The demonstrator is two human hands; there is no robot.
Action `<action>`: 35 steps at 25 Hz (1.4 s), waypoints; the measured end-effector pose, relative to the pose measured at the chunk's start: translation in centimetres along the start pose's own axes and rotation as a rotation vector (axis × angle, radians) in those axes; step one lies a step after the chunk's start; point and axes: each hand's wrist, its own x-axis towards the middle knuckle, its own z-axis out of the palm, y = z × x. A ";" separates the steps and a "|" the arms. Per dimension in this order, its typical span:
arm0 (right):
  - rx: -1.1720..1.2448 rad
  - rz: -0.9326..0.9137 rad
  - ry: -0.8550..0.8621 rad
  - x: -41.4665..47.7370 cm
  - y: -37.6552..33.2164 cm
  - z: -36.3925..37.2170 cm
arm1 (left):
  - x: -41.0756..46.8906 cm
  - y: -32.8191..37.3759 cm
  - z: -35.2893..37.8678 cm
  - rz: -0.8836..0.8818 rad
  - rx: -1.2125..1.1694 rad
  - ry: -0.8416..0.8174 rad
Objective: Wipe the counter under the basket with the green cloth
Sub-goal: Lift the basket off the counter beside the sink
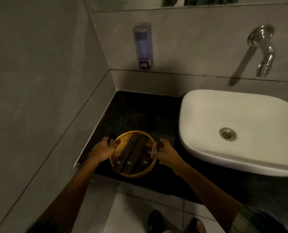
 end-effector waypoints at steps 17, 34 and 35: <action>0.177 0.163 0.357 -10.3 8.3 -8.0 | -9.9 2.2 9.5 0.095 -0.339 -0.316; 0.071 0.264 0.500 -17.4 15.5 -25.2 | -13.8 21.5 14.1 0.660 0.100 -0.016; 0.081 0.249 0.555 -18.3 16.1 -27.9 | -14.5 24.6 15.6 0.759 0.070 -0.046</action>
